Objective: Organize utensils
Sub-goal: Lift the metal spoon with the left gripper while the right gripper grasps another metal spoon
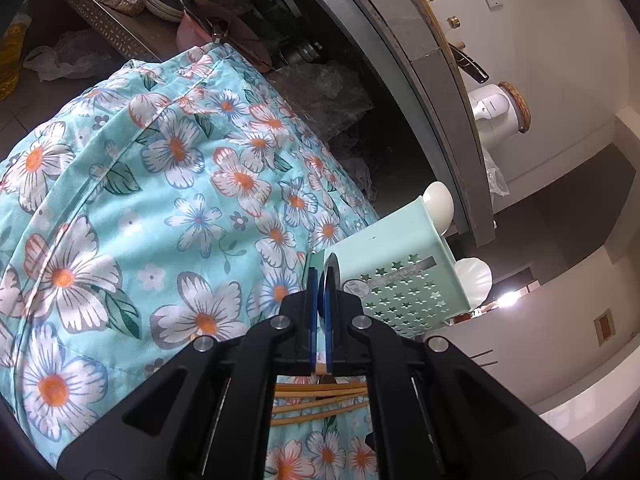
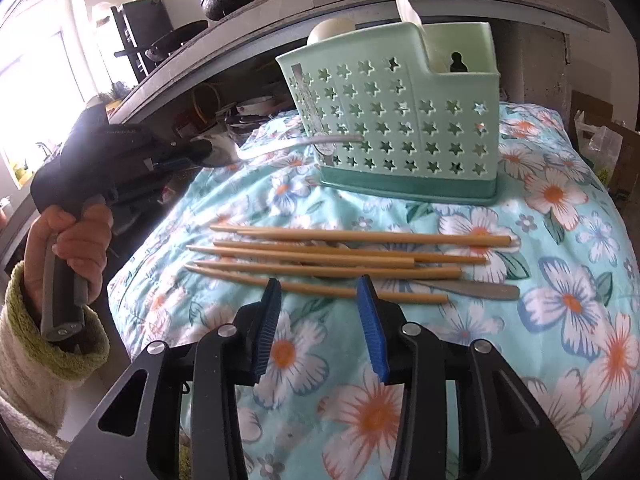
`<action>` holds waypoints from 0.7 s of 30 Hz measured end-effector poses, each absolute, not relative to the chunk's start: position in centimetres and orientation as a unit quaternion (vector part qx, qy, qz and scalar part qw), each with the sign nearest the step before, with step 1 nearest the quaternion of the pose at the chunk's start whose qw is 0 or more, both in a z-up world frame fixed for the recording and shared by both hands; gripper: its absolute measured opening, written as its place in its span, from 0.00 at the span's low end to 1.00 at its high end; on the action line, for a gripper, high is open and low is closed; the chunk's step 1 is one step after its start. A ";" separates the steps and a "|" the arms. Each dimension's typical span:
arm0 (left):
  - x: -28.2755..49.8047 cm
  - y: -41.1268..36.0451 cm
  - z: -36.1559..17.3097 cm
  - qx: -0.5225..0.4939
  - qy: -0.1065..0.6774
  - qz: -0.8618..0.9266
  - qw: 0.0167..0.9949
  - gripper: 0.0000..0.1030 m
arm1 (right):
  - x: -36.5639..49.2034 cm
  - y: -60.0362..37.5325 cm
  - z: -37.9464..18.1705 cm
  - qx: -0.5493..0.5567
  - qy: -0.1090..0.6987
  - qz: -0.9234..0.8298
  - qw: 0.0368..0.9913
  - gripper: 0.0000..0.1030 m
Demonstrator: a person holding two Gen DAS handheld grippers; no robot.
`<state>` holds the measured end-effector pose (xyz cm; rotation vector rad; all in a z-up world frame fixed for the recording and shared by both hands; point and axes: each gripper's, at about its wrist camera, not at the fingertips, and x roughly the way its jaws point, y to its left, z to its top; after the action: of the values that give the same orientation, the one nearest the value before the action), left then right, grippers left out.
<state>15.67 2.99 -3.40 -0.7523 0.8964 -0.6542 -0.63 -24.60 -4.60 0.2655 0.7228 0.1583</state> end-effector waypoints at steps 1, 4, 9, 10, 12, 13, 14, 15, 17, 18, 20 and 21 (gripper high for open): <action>15.7 3.0 -3.5 -0.348 0.414 -0.302 0.785 0.01 | -0.1 -24.5 -4.4 0.130 0.352 0.082 0.923 0.31; 15.7 3.0 -3.6 -0.346 0.412 -0.301 0.787 0.01 | 1.9 -24.2 -4.1 0.129 0.354 0.090 0.922 0.26; 15.7 3.1 -3.8 -0.337 0.408 -0.298 0.795 0.01 | 4.9 -24.6 -4.8 0.143 0.372 0.091 0.912 0.21; 15.7 3.2 -3.8 -0.335 0.407 -0.297 0.796 0.01 | 5.5 -24.7 -5.1 0.150 0.384 0.090 0.907 0.18; 15.7 3.3 -3.8 -0.332 0.405 -0.295 0.799 0.01 | 6.0 -25.0 -6.0 0.163 0.406 0.088 0.895 0.16; 15.7 3.3 -3.9 -0.331 0.403 -0.295 0.800 0.01 | 6.1 -25.0 -6.5 0.169 0.418 0.087 0.888 0.14; 15.7 3.4 -3.9 -0.331 0.402 -0.294 0.801 0.01 | 6.0 -25.0 -6.8 0.173 0.427 0.088 0.883 0.13; 15.8 3.4 -3.9 -0.330 0.402 -0.294 0.802 0.01 | 5.8 -25.0 -7.1 0.174 0.434 0.089 0.879 0.13; 15.9 3.5 -4.1 -0.329 0.401 -0.293 0.803 0.01 | 5.3 -24.7 -7.6 0.177 0.452 0.093 0.870 0.12; 16.0 3.6 -4.2 -0.329 0.401 -0.292 0.803 0.01 | 5.1 -24.6 -7.8 0.179 0.453 0.095 0.868 0.12; 16.1 3.7 -4.3 -0.329 0.401 -0.291 0.804 0.01 | 4.5 -24.3 -7.5 0.176 0.456 0.100 0.867 0.12; 16.2 3.7 -4.4 -0.330 0.402 -0.291 0.803 0.01 | 4.3 -24.1 -7.4 0.171 0.457 0.101 0.867 0.12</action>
<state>16.15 3.73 -4.42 -0.7073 0.8603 -0.6225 4.31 -24.06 -7.41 0.3572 0.9560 0.2109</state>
